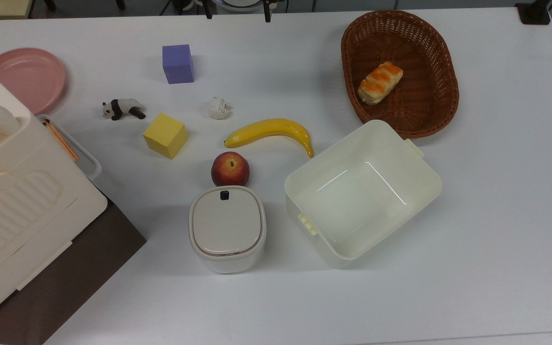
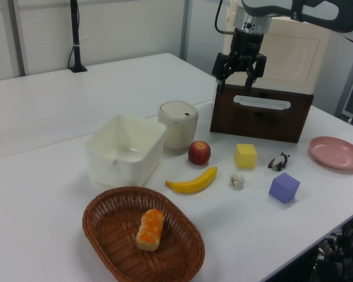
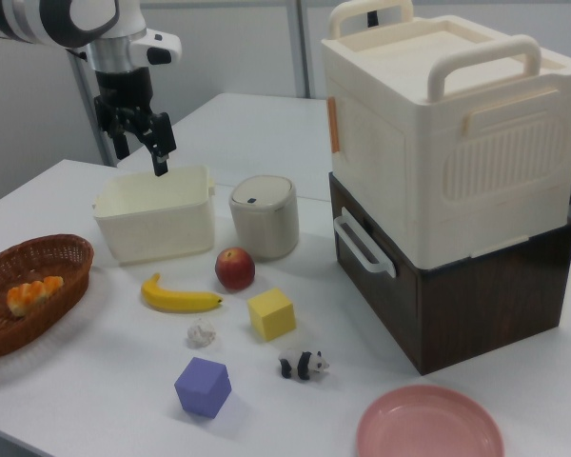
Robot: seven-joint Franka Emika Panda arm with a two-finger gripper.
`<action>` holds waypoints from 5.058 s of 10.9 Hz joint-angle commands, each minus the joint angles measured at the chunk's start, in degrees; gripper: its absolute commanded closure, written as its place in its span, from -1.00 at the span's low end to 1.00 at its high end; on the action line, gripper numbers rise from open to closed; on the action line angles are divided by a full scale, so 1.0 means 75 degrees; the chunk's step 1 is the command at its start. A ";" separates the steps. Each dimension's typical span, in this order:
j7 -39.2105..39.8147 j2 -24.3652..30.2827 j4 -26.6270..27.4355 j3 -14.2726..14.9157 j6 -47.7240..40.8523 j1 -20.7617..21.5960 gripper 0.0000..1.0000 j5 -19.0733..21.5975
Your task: Open the trash can
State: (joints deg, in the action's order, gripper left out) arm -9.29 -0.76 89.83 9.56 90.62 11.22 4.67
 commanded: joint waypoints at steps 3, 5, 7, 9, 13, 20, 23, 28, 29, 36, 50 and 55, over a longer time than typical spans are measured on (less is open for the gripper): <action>0.0325 0.0113 0.0374 0.0015 0.0819 0.0004 -1.00 0.0151; 0.0325 0.0102 0.0374 0.0015 0.0819 -0.0008 -1.00 0.0151; 0.0325 0.0102 0.0374 0.0015 0.0796 -0.0020 -1.00 0.0151; 0.0313 0.0101 0.0374 0.0015 0.0761 -0.0020 -1.00 0.0151; 0.0279 0.0090 0.0374 0.0015 0.0737 -0.0020 -1.00 0.0151; 0.0302 0.0101 0.0374 0.0015 0.0726 -0.0020 -1.00 0.0151; 0.0302 0.0101 0.0374 0.0015 0.0725 -0.0020 -1.00 0.0151; 0.0267 0.0101 0.0386 0.0015 0.0725 -0.0008 -1.00 0.0151; 0.0255 0.0101 0.0386 0.0015 0.0725 -0.0008 -1.00 0.0151; 0.0208 0.0090 0.0386 0.0015 0.0725 -0.0020 -1.00 0.0151; 0.0313 0.0078 0.0444 -0.0020 0.0843 -0.0102 1.00 0.0186; 0.0232 -0.0004 0.0433 -0.0020 0.1508 -0.0114 1.00 0.0198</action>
State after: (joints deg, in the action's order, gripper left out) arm -8.24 -1.07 91.91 9.55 97.63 10.74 4.68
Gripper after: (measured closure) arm 0.991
